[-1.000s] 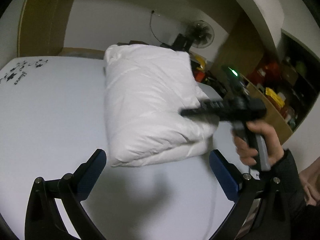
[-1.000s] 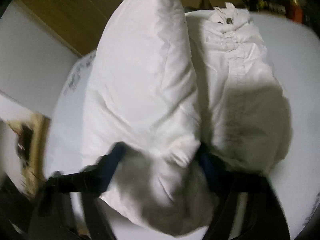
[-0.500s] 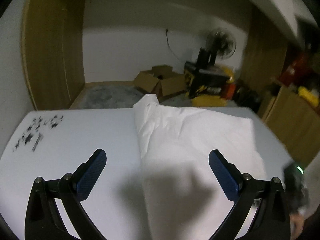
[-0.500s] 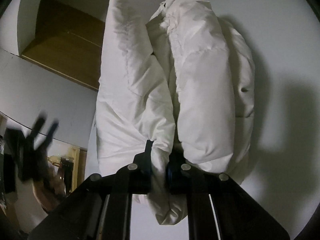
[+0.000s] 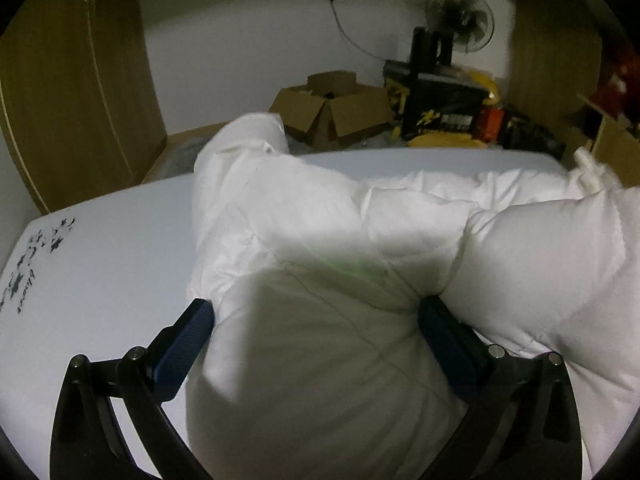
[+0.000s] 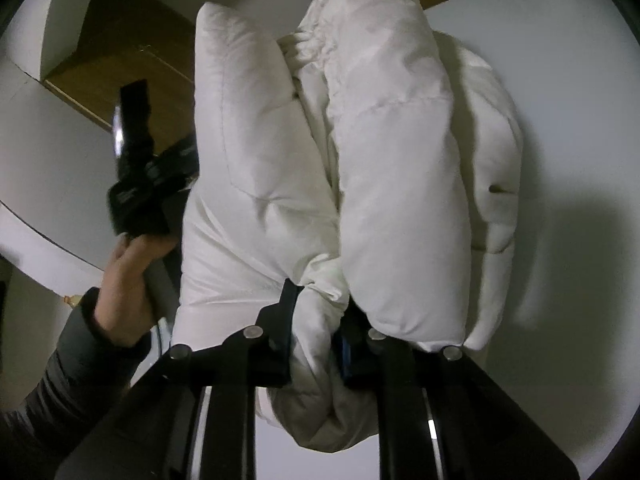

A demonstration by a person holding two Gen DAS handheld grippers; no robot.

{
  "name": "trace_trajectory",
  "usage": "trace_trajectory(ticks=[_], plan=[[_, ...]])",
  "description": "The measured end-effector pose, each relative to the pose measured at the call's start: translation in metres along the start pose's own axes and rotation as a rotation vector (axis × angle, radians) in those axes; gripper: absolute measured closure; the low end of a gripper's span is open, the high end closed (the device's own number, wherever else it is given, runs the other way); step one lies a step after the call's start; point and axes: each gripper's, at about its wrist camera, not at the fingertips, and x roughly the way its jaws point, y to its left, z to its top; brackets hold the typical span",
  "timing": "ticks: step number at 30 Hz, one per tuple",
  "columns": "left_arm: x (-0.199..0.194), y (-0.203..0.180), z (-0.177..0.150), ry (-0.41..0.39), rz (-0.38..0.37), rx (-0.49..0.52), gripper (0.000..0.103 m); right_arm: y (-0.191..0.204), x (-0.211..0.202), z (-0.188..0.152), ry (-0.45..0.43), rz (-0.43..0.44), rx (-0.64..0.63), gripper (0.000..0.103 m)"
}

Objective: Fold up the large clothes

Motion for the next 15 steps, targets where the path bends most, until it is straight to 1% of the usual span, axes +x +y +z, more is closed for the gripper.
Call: trace_trajectory(ticks=[2, 4, 7, 10, 12, 14, 15], plan=[[0.009, -0.009, -0.002, -0.003, 0.048, 0.034, 0.000, -0.001, -0.001, -0.002, -0.001, 0.009, 0.001, 0.087], [0.016, -0.017, -0.005, 0.004, 0.074, 0.049, 0.000, -0.001, -0.002, -0.004, -0.005, 0.002, -0.008, 0.087], [0.032, -0.021, -0.006, 0.036, 0.084, 0.052, 0.000, -0.004, -0.008, -0.006, -0.008, -0.012, -0.013, 0.087], [0.041, -0.022, -0.006, 0.062, 0.090, 0.054, 0.000, 0.000, 0.000, -0.005, 0.006, -0.037, 0.001, 0.087], [0.038, -0.018, -0.007, 0.070, 0.065, 0.043, 0.000, 0.003, -0.003, -0.001, 0.022, -0.060, 0.010, 0.086], [0.029, -0.005, -0.002, 0.120, 0.002, -0.001, 0.001, 0.012, -0.011, 0.003, 0.050, -0.092, 0.024, 0.086], [0.024, 0.002, -0.001, 0.135, -0.025, -0.020, 0.001, 0.016, -0.016, 0.004, 0.059, -0.109, 0.035, 0.082]])
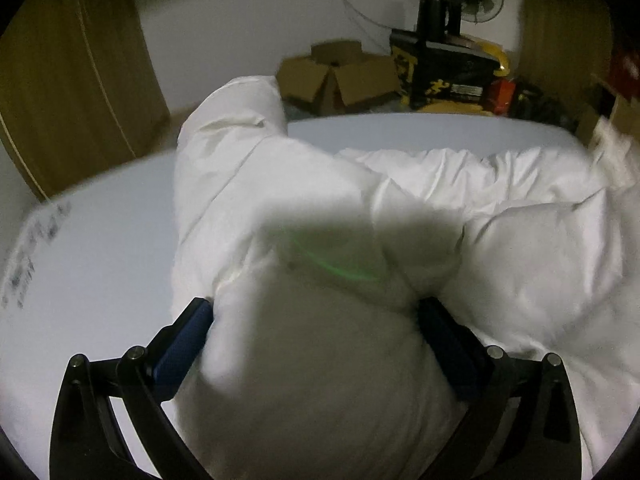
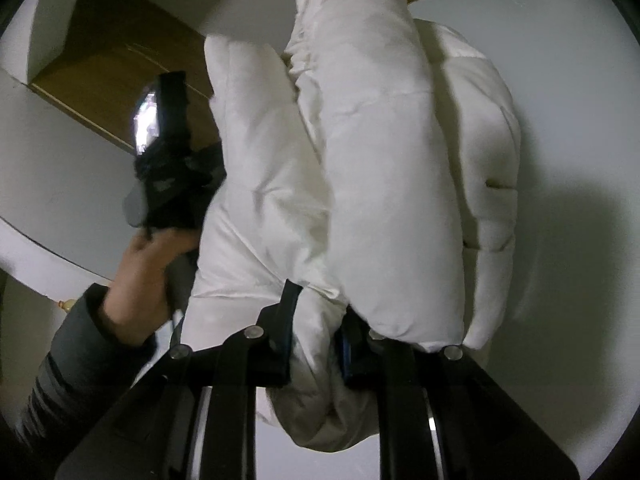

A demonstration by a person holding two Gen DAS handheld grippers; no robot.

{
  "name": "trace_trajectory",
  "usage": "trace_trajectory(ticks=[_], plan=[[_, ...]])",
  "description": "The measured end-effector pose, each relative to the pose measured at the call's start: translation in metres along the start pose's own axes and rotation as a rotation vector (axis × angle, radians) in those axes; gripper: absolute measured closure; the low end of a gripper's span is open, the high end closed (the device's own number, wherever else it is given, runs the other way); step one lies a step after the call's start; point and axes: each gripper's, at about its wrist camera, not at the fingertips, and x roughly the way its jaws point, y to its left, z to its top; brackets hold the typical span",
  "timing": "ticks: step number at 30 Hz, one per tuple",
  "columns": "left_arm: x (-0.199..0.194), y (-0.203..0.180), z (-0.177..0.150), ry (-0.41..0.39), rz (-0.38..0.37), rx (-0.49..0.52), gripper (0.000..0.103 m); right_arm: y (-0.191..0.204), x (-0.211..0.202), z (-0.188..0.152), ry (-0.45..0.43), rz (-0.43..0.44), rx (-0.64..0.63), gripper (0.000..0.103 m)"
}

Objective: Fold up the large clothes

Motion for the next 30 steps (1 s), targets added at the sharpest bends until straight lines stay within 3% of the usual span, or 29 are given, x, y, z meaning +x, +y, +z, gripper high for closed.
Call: trace_trajectory(ticks=[2, 3, 4, 6, 9, 11, 14, 15, 17, 19, 21, 30], plan=[[-0.032, 0.022, 0.009, -0.033, -0.033, -0.055, 0.001, 0.021, -0.031, 0.002, -0.056, -0.077, -0.004, 0.075], [-0.048, 0.030, 0.014, -0.073, -0.018, -0.068, 0.001, 0.033, -0.047, 0.004, -0.117, -0.099, -0.021, 0.059], [-0.067, 0.040, 0.025, -0.133, 0.023, -0.073, 0.001, 0.055, -0.072, 0.009, -0.241, -0.126, -0.050, 0.035], [-0.087, 0.048, 0.038, -0.192, 0.101, -0.061, 0.001, 0.095, -0.096, 0.021, -0.400, -0.176, -0.126, 0.013], [-0.095, 0.051, 0.053, -0.229, 0.147, -0.056, 0.001, 0.143, -0.083, 0.050, -0.446, -0.262, -0.239, 0.013], [-0.082, 0.042, 0.053, -0.213, 0.165, -0.030, 0.001, 0.163, -0.044, 0.075, -0.430, -0.392, -0.298, 0.014], [-0.054, 0.032, 0.040, -0.168, 0.188, -0.005, 0.001, 0.151, 0.019, 0.095, -0.338, -0.519, -0.340, 0.023], [-0.041, 0.029, 0.037, -0.156, 0.177, -0.005, 0.001, 0.141, 0.029, 0.097, -0.315, -0.548, -0.338, 0.029], [-0.014, 0.020, 0.032, -0.131, 0.179, 0.028, 0.001, 0.115, 0.040, 0.097, -0.308, -0.601, -0.331, 0.029], [0.011, 0.015, 0.032, -0.107, 0.153, 0.053, 0.000, 0.088, 0.045, 0.094, -0.282, -0.545, -0.314, 0.026], [0.022, 0.017, 0.029, -0.088, 0.118, 0.014, 0.000, 0.077, 0.042, 0.092, -0.287, -0.509, -0.320, 0.025], [0.052, 0.010, 0.025, -0.055, 0.170, 0.017, 0.000, 0.062, 0.070, 0.100, -0.241, -0.499, -0.294, 0.016]])
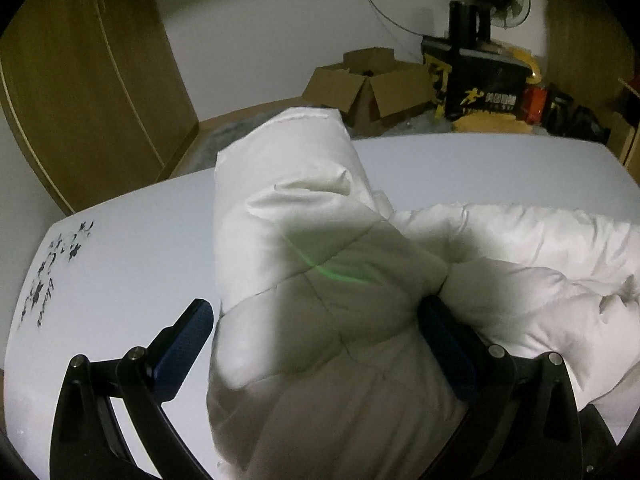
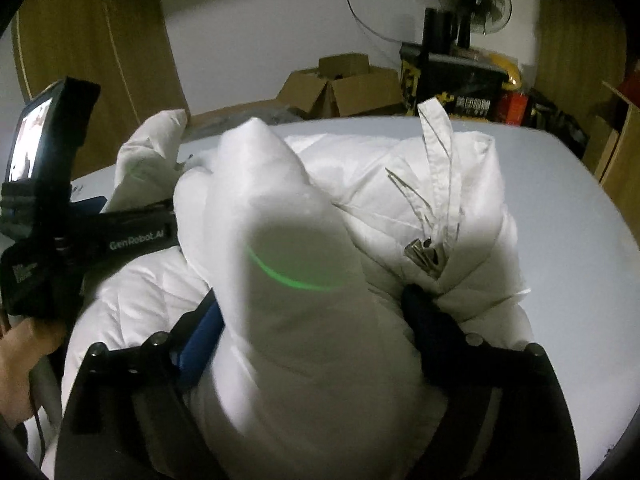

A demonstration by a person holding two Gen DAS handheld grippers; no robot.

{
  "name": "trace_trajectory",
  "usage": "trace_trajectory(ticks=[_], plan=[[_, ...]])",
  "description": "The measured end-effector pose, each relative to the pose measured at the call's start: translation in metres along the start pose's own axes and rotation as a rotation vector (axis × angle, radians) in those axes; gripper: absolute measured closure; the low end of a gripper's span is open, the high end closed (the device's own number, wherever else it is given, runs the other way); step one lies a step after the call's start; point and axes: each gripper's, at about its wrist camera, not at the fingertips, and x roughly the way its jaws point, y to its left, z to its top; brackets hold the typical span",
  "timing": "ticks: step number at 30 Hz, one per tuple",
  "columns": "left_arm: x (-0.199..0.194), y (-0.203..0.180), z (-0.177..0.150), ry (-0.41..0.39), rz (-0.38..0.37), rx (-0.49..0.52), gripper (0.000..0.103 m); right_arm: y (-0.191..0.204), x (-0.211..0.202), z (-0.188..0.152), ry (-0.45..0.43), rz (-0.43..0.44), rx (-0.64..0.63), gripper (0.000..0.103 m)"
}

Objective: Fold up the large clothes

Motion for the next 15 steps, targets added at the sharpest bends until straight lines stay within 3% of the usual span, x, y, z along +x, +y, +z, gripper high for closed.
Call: trace_trajectory(ticks=[7, 15], plan=[[0.003, -0.002, -0.005, 0.024, 0.030, 0.029, 0.000, -0.002, 0.017, 0.000, 0.056, -0.009, -0.006, 0.014], [0.011, 0.003, -0.002, 0.049, -0.003, 0.014, 0.000, -0.003, 0.022, -0.001, 0.071, -0.010, -0.003, 0.013]])
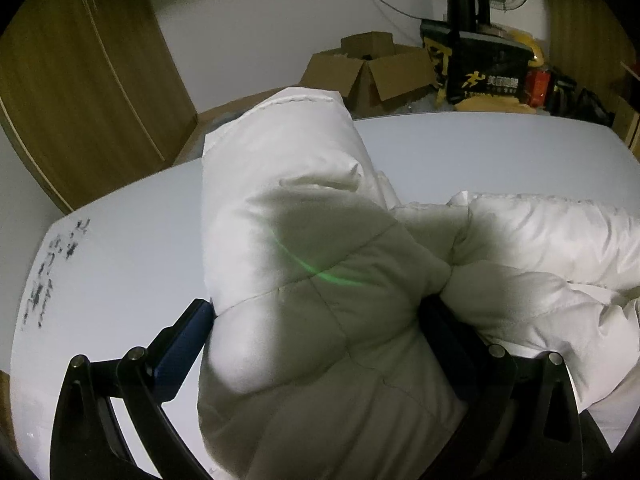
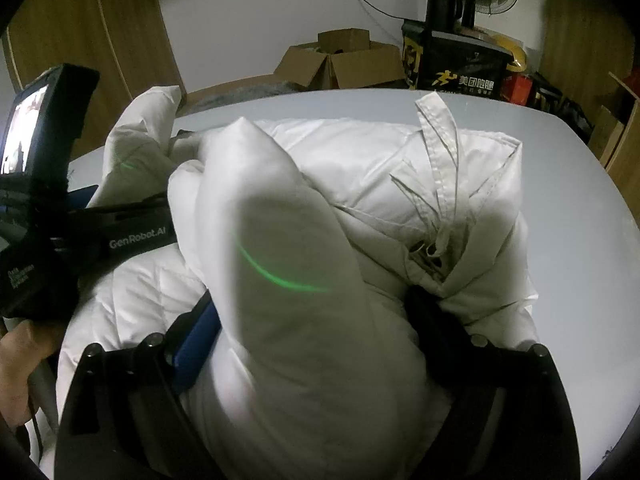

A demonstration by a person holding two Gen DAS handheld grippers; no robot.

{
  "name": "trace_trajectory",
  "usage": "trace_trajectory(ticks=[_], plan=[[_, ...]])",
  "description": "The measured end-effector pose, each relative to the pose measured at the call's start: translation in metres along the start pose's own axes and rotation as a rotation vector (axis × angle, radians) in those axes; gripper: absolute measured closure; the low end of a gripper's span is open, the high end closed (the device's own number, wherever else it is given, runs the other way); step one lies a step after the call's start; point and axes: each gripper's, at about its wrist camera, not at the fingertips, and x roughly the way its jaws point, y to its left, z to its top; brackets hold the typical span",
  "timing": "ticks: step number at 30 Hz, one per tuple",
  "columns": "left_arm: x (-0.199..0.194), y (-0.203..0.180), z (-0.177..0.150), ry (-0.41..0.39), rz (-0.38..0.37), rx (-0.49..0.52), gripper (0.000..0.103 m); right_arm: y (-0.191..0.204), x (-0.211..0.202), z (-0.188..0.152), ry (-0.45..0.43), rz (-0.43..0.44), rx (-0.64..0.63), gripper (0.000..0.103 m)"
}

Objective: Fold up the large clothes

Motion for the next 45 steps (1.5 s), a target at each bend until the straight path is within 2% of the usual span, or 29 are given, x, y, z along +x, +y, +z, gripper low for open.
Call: trace_trajectory(ticks=[2, 4, 7, 9, 10, 11, 12, 15, 18, 20, 22, 25, 27, 32, 35, 40, 43, 45], plan=[[0.004, 0.007, 0.001, 0.019, -0.055, -0.026, 0.000, 0.000, 0.002, 0.002, 0.000, -0.004, -0.001, 0.012], [0.008, 0.024, 0.004, 0.054, -0.167, -0.076, 0.000, 0.001, 0.000, 0.003, -0.004, -0.003, 0.000, 0.012], [-0.003, 0.064, 0.002, 0.095, -0.286, -0.190, 0.000, -0.001, -0.008, 0.008, 0.069, 0.019, -0.010, 0.012], [-0.021, 0.094, 0.000, 0.098, -0.376, -0.241, 0.000, -0.021, -0.045, 0.005, 0.062, 0.157, 0.132, 0.011], [-0.027, 0.104, 0.001, 0.097, -0.405, -0.252, 0.000, -0.038, -0.074, -0.002, 0.042, 0.296, 0.226, 0.011], [-0.035, 0.123, 0.000, 0.093, -0.464, -0.270, 0.000, -0.050, -0.094, -0.011, 0.029, 0.363, 0.266, 0.010], [-0.039, 0.131, 0.001, 0.094, -0.494, -0.274, 0.000, -0.062, -0.111, -0.021, 0.017, 0.386, 0.295, 0.008], [-0.043, 0.160, -0.001, 0.108, -0.592, -0.290, 0.000, -0.091, -0.136, -0.055, 0.008, 0.357, 0.375, 0.000], [-0.028, 0.171, -0.007, 0.176, -0.647, -0.334, 0.000, -0.104, -0.126, -0.088, 0.091, 0.394, 0.418, 0.000], [-0.011, 0.168, -0.013, 0.236, -0.685, -0.362, 0.000, -0.104, -0.114, -0.098, 0.129, 0.358, 0.415, 0.000], [-0.004, 0.165, -0.020, 0.255, -0.691, -0.371, 0.000, -0.106, -0.101, -0.105, 0.159, 0.357, 0.436, 0.000], [0.012, 0.159, -0.018, 0.268, -0.706, -0.375, 0.000, -0.102, -0.083, -0.112, 0.211, 0.433, 0.470, 0.000], [0.023, 0.154, -0.011, 0.277, -0.740, -0.379, 0.000, -0.095, -0.077, -0.115, 0.231, 0.443, 0.457, 0.000], [0.053, 0.137, 0.011, 0.290, -0.865, -0.380, 0.000, -0.092, -0.065, -0.116, 0.213, 0.475, 0.468, 0.000], [0.065, 0.122, 0.020, 0.297, -0.904, -0.385, 0.001, -0.093, -0.052, -0.112, 0.206, 0.530, 0.499, 0.000], [0.073, 0.102, 0.034, 0.267, -0.901, -0.326, 0.000, -0.080, -0.041, -0.098, 0.206, 0.495, 0.434, 0.000], [0.072, 0.086, 0.040, 0.253, -0.853, -0.276, 0.001, -0.068, -0.037, -0.092, 0.196, 0.453, 0.395, 0.000], [0.069, 0.079, 0.041, 0.249, -0.794, -0.244, 0.002, -0.064, -0.039, -0.092, 0.191, 0.425, 0.390, 0.000]])
